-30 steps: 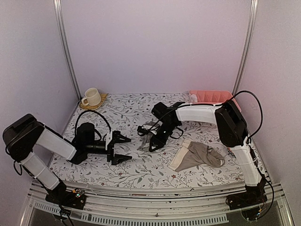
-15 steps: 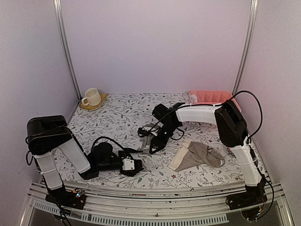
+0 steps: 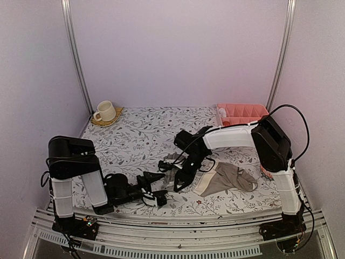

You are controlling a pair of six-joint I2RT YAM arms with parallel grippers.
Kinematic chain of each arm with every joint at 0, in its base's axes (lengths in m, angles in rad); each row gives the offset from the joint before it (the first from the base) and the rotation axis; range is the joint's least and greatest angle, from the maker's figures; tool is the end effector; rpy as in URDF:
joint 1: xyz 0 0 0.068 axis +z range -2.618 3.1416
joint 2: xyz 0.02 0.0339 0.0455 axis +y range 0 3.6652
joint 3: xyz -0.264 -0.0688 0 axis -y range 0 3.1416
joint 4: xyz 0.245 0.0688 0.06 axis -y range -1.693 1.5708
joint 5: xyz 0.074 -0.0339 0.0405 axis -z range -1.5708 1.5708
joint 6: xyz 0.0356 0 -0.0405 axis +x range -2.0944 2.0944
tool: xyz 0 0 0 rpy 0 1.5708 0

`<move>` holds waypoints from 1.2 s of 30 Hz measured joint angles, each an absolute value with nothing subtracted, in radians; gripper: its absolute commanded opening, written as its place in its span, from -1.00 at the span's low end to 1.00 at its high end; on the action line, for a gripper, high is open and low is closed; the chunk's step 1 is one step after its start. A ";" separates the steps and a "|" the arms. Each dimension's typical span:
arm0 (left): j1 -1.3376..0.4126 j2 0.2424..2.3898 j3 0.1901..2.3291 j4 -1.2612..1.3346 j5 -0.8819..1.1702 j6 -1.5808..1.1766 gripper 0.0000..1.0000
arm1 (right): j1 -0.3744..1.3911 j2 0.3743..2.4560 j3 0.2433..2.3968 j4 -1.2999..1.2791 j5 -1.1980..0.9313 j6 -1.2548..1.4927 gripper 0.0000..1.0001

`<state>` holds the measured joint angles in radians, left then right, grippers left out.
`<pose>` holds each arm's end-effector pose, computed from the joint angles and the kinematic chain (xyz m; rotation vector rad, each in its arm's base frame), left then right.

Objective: Roll the underwear
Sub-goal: Roll the underwear at the center of the board.

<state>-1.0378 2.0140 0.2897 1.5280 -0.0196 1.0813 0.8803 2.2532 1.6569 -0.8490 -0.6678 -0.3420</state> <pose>0.1340 -0.2258 0.0793 1.5343 0.8771 0.0489 0.2605 0.3499 0.1293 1.7201 -2.3446 -1.0207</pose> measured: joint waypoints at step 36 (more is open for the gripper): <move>-1.129 1.991 0.380 1.278 -0.131 1.296 -0.03 | 0.883 2.249 1.685 -0.913 -0.659 -0.329 -0.72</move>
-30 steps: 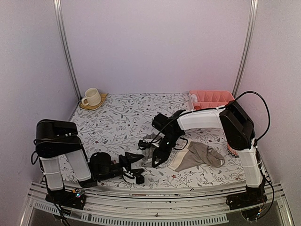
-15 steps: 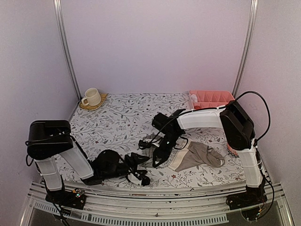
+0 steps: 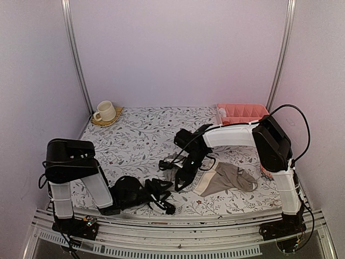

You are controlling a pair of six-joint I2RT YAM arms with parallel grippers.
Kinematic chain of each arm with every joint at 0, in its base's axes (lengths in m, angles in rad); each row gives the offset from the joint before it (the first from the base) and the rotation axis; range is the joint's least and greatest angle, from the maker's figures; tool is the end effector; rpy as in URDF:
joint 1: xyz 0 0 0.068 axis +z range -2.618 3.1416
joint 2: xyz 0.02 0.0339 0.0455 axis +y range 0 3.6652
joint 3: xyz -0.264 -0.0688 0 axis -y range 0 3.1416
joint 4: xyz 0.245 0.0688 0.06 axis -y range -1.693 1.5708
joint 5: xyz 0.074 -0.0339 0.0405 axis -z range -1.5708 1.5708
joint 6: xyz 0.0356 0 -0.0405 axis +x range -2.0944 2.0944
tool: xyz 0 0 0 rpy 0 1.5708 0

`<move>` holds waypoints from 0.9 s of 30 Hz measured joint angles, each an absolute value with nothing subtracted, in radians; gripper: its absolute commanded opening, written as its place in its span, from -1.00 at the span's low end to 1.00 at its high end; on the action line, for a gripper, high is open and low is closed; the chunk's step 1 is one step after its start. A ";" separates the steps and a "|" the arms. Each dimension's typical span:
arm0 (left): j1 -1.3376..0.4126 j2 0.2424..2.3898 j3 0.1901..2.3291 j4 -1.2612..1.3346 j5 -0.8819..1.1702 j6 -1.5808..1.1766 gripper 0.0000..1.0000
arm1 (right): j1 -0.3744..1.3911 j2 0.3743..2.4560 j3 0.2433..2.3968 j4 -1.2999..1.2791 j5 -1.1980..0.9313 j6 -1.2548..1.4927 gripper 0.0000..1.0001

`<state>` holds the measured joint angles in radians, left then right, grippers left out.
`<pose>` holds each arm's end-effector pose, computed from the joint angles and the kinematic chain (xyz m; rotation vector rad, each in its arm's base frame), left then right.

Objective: Roll the underwear
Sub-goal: Roll the underwear at the center of the board.

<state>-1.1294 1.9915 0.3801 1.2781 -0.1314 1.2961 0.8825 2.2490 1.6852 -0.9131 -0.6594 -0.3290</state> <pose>0.1243 -0.2522 0.0715 1.7539 0.7516 0.2380 0.2591 0.3493 0.1372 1.6813 -2.3459 -0.9870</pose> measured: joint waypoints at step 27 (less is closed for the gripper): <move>-1.105 1.847 0.562 0.695 -0.090 1.099 -1.00 | 0.883 1.943 1.407 -0.735 -0.479 -0.253 0.70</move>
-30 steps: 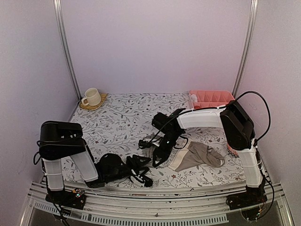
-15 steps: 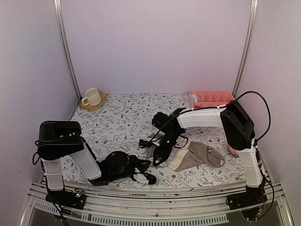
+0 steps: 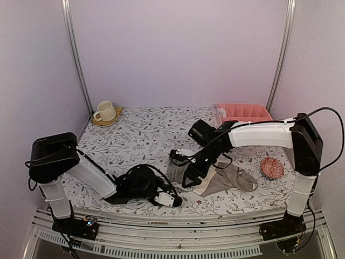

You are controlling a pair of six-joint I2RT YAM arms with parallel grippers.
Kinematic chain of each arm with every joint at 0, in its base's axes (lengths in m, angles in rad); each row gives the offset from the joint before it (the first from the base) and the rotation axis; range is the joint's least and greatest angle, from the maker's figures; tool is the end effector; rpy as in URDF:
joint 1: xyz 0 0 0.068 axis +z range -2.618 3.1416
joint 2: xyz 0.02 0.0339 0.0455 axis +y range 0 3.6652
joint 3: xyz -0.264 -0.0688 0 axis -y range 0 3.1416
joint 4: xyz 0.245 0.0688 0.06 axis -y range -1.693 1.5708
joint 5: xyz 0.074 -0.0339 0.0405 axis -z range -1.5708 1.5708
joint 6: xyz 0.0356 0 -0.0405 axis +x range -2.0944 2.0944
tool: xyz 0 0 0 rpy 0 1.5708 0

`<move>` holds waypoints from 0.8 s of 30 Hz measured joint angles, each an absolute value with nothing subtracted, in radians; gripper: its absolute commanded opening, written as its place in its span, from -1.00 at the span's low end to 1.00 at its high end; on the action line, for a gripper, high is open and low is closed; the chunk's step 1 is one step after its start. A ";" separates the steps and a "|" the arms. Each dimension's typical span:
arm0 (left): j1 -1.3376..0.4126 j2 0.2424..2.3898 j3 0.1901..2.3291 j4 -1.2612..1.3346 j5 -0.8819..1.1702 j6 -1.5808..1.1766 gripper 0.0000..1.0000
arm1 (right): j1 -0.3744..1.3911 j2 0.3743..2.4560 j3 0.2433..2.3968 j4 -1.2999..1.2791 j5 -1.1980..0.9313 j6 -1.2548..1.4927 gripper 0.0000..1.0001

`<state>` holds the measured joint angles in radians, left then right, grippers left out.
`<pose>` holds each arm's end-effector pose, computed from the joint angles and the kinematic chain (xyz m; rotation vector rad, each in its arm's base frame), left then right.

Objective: Roll the underwear
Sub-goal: Roll the underwear at the center of the board.

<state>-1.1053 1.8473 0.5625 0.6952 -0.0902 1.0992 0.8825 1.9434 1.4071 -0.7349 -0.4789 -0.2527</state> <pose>0.1419 -0.2753 0.0885 1.9024 1.0212 0.0939 0.2341 0.3105 0.1849 -1.6484 2.3866 0.8083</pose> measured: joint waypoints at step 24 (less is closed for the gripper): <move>-0.858 1.951 1.020 -0.057 0.577 0.746 -1.00 | 1.016 1.368 0.690 -0.020 0.187 -0.316 0.90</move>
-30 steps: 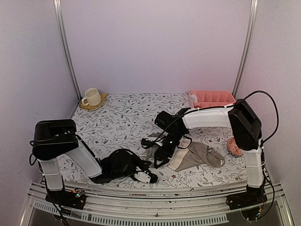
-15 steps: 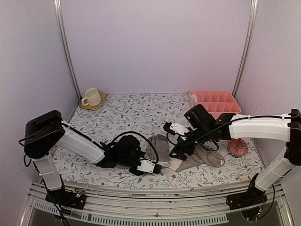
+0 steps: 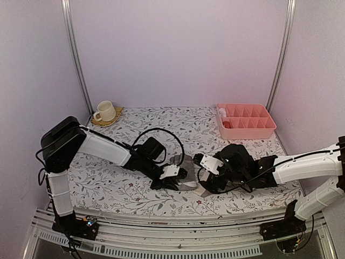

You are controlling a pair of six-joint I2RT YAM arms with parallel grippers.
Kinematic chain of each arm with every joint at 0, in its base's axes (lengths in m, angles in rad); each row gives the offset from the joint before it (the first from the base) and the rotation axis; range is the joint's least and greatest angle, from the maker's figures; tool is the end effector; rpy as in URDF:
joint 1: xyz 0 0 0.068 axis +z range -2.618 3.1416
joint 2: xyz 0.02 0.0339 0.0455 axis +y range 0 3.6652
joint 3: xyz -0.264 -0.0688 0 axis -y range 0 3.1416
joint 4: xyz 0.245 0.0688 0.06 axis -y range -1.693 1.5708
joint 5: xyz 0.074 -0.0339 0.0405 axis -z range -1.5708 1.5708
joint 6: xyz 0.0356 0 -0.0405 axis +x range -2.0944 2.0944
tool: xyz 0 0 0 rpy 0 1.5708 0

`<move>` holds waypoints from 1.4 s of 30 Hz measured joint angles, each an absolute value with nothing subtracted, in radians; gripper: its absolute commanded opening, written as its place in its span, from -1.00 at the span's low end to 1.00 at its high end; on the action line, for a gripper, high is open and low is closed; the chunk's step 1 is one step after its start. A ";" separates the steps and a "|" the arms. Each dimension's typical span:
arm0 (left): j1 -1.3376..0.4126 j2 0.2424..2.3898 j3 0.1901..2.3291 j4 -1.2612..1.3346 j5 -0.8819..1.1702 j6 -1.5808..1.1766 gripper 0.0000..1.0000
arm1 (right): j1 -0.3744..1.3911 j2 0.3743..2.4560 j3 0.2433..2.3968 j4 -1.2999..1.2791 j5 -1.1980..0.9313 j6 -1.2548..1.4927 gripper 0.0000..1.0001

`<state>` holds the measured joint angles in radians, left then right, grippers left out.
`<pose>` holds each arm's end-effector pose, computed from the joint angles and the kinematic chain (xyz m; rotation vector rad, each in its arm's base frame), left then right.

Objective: Roll the underwear
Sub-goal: Roll the underwear at the center of the board.

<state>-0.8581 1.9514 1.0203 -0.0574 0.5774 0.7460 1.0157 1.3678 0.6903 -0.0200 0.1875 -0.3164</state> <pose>0.2269 -0.2923 0.1111 1.9423 1.5706 -0.7795 0.1526 0.2334 0.1953 -1.3164 1.8354 0.1614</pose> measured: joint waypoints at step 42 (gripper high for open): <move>-0.707 2.244 1.382 -0.519 1.029 0.530 -1.00 | 1.311 1.918 0.795 0.410 0.675 -0.794 -0.28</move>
<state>-0.7067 2.2444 1.3823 -0.5190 1.0294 0.5297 1.3109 1.9182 0.7948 0.4095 0.6750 -0.7944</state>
